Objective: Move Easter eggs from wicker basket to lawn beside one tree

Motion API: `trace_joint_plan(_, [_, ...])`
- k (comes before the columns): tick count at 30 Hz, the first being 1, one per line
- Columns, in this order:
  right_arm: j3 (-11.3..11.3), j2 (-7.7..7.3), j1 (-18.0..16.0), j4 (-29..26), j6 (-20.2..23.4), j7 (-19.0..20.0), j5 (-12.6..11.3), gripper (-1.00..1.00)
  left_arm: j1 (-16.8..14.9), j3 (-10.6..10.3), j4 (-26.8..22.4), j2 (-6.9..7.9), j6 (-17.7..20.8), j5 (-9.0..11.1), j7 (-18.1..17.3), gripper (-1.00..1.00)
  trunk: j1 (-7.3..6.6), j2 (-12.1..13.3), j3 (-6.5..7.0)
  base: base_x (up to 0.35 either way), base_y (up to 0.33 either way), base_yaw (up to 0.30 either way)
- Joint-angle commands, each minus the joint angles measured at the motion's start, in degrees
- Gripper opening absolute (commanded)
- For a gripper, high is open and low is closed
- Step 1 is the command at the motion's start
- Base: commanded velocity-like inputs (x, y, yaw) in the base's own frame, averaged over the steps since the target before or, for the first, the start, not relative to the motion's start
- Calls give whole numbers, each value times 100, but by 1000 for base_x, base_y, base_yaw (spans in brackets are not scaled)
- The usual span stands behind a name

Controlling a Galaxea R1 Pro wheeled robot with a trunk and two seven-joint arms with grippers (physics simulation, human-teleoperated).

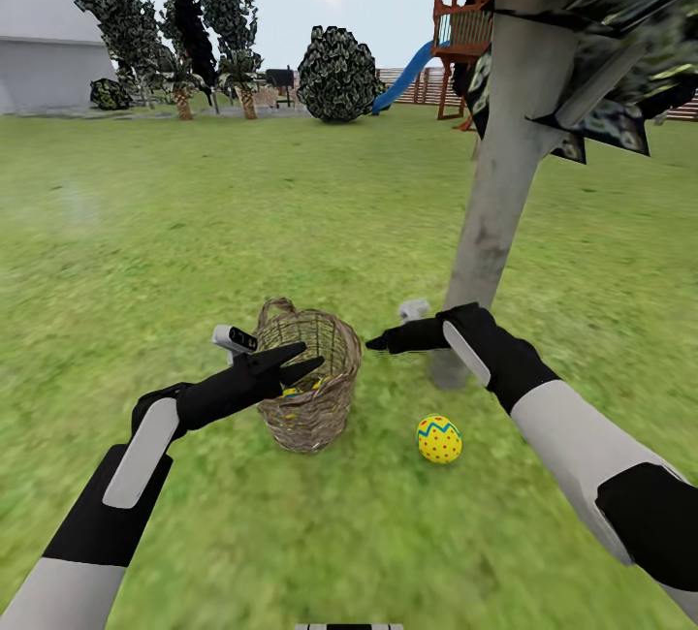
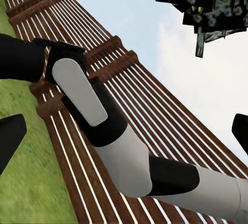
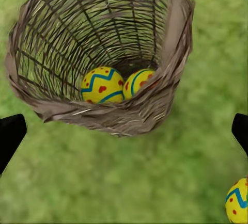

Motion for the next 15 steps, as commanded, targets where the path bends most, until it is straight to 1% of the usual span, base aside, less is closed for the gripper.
trace_joint_plan(1, [13,-10,0,-114,17,17,9,100,-4,-6,4,3,20,7,-10,100,-1,-2,-5,0,0,0])
trace_joint_plan(4, [0,-34,8,-370,24,16,0,100,-4,-6,11,3,20,3,-11,100,-1,-2,-5,0,0,0])
trace_joint_plan(5, [-46,-41,13,-450,27,13,-1,100,-1,-7,17,3,20,-1,-11,100,-1,-2,-5,0,0,0])
trace_joint_plan(8, [-319,-51,18,-528,49,9,1,100,-2,-7,27,1,20,-4,-8,100,-1,-2,-5,0,0,0])
trace_joint_plan(11, [-558,-59,22,-605,239,12,4,100,-5,-8,37,-3,20,-9,-8,100,-1,-2,-5,0,0,0])
trace_joint_plan(12, [-666,-49,76,-842,373,15,5,100,-3,-14,41,-5,-7,-12,-7,100,-1,-2,-5,0,0,0])
trace_joint_plan(15, [-700,-14,226,-1127,407,17,6,100,-3,-15,42,-6,-31,-22,-4,100,-1,-2,-5,0,0,0])
